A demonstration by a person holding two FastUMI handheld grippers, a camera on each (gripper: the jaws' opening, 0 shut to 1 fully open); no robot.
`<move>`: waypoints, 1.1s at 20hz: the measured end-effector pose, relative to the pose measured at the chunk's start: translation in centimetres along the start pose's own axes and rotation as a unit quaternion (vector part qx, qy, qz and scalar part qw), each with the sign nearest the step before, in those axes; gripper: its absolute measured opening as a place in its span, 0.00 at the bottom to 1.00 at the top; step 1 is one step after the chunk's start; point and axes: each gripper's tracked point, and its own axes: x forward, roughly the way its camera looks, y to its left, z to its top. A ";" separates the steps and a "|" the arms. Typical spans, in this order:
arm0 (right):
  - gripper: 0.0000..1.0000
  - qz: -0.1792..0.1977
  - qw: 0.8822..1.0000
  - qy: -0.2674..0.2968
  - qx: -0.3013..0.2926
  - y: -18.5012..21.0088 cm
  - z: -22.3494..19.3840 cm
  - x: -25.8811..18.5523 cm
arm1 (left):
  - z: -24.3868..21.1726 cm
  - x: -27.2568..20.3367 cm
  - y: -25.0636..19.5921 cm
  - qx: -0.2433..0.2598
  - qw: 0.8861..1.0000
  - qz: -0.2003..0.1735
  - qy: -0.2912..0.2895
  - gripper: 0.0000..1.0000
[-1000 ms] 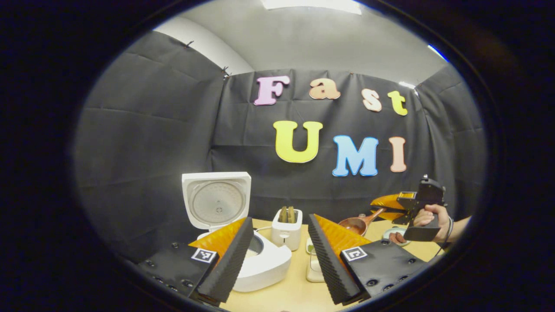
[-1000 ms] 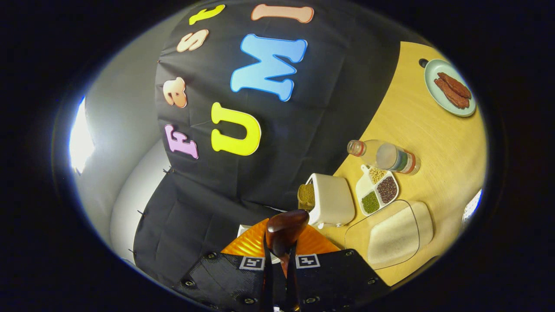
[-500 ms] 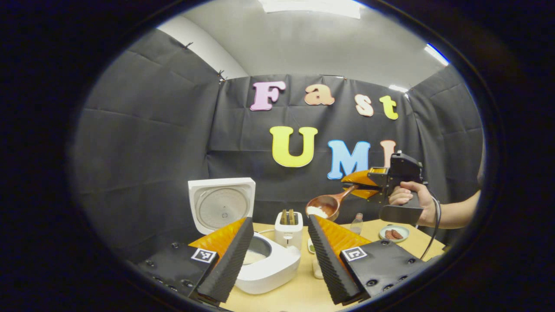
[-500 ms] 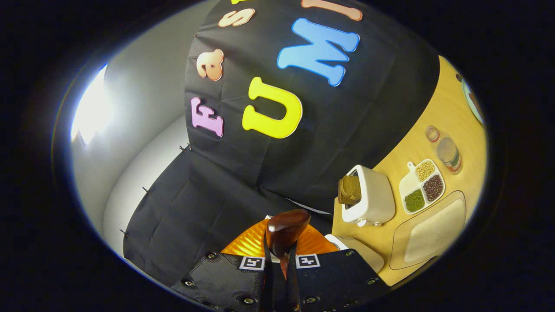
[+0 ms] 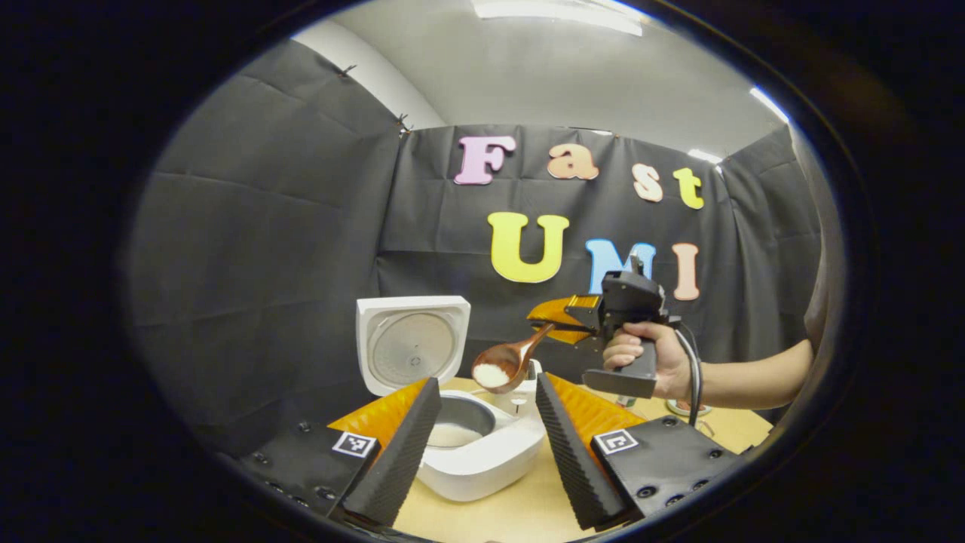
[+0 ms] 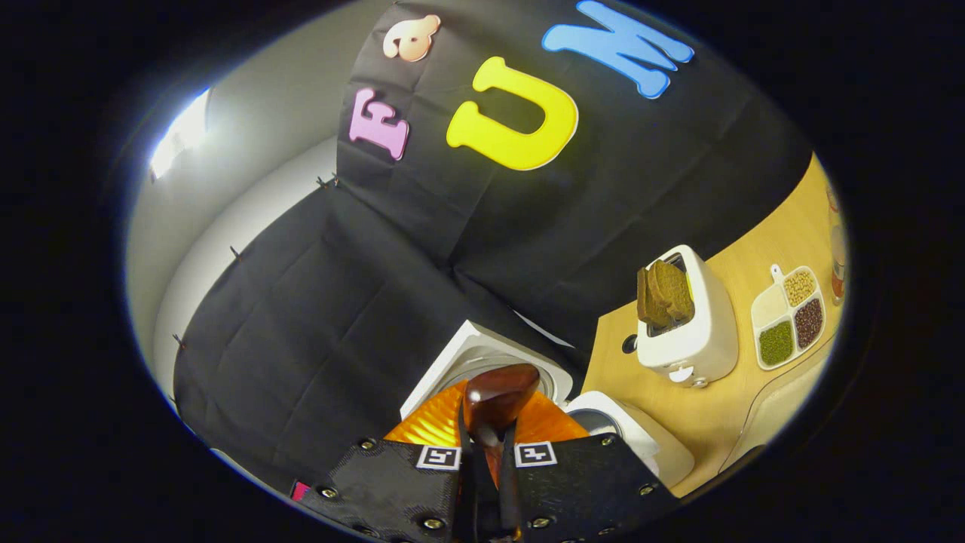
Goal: Close the left gripper, press the button to open the rice cooker; take a wooden spoon from the chopstick holder with the right hand, scoop a spoonful of rice and pour it into the rice cooker, then put the wooden spoon back into the chopstick holder.
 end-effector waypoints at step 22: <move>0.12 0.049 0.837 0.065 -0.541 2.9 -10.5 7.5 | -1.8 -0.3 2.8 0.020 0.999 0.048 0.004 0.90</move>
